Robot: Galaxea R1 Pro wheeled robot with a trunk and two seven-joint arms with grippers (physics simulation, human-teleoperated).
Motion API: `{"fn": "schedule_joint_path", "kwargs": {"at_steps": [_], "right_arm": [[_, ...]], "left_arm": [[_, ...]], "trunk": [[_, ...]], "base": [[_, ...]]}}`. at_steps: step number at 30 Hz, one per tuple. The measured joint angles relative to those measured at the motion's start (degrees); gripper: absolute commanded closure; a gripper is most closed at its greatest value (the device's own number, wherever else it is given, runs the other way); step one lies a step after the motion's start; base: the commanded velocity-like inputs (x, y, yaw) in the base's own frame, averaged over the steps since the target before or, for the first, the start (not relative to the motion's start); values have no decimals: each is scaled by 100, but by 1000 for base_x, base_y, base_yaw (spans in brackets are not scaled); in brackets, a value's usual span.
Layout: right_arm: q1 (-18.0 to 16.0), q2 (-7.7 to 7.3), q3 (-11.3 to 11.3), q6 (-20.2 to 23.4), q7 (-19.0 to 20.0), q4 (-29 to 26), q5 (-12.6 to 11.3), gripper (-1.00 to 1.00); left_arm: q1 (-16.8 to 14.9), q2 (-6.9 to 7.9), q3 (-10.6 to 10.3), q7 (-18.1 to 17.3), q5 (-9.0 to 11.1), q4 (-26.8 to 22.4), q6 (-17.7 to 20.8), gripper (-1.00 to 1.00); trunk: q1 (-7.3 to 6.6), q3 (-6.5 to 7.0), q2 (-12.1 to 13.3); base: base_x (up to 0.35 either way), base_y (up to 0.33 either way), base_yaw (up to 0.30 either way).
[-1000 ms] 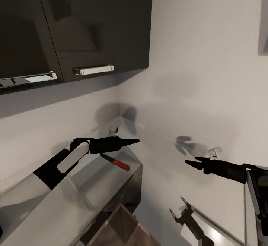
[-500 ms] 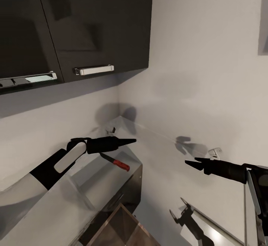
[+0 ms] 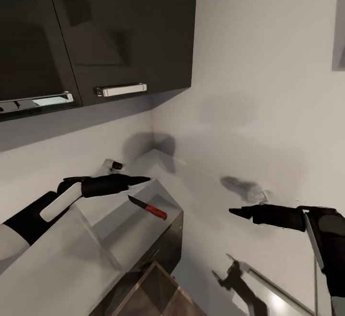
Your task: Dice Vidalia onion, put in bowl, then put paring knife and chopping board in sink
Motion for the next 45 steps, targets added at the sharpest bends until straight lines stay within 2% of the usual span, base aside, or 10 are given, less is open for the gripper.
{"fn": "schedule_joint_path", "kwargs": {"at_steps": [5, 7, 8, 11, 16, 21, 23, 30, 39, 45], "right_arm": [[-1114, 256, 1118, 3, -334, 293, 241, -100], [-1491, 490, 1429, 13, -479, 600, 303, -100], [-1813, 723, 1664, 16, -628, 1024, 366, -100], [-2348, 1138, 1936, 19, -814, 1874, 639, -100], [-2855, 1471, 2269, 21, -863, 2768, 1129, -100], [-3056, 1642, 2372, -59, -856, 3570, 1286, -100], [-3079, 1679, 2384, -535, -797, 3969, 1291, -100], [-3171, 1740, 2401, -1478, 62, 4615, 1342, -100], [-4037, 2443, 2399, -1587, 269, 4750, 2605, -100], [-4395, 2503, 2393, -1596, 239, 5085, 2790, -100]], "left_arm": [[0, 257, 0, -183, 9, -3, 19, -100], [-1, 310, 0, -196, 11, -1, 18, -100], [-2, 356, 0, -206, 10, 3, 17, -100], [-3, 492, 0, -346, 4, 7, 7, -100], [-2, 637, 5, -882, -23, 387, -33, -100], [1, 665, 9, -1592, -70, 925, -67, -100], [2, 671, 10, -1866, -117, 1020, -116, -100], [2, 668, 11, -2095, -202, 1045, -186, -100], [2, 626, 18, -2163, -248, 1080, -203, -100], [2, 652, 14, -2163, -266, 1098, -247, -100]], "trunk": [[0, 0, 0], [0, 0, 1], [0, 1, 1], [0, 1, 1], [0, 0, 1], [0, 0, 1], [0, 0, 1], [0, 1, 0], [0, 1, 0], [0, 0, 0]], "base": [[0, 0, 0], [0, 0, 0], [0, 0, 0], [0, 0, 0], [0, 0, 0], [0, 0, 0], [0, 0, 0], [0, 0, 0], [0, 0, 0], [0, 0, 0]]}}
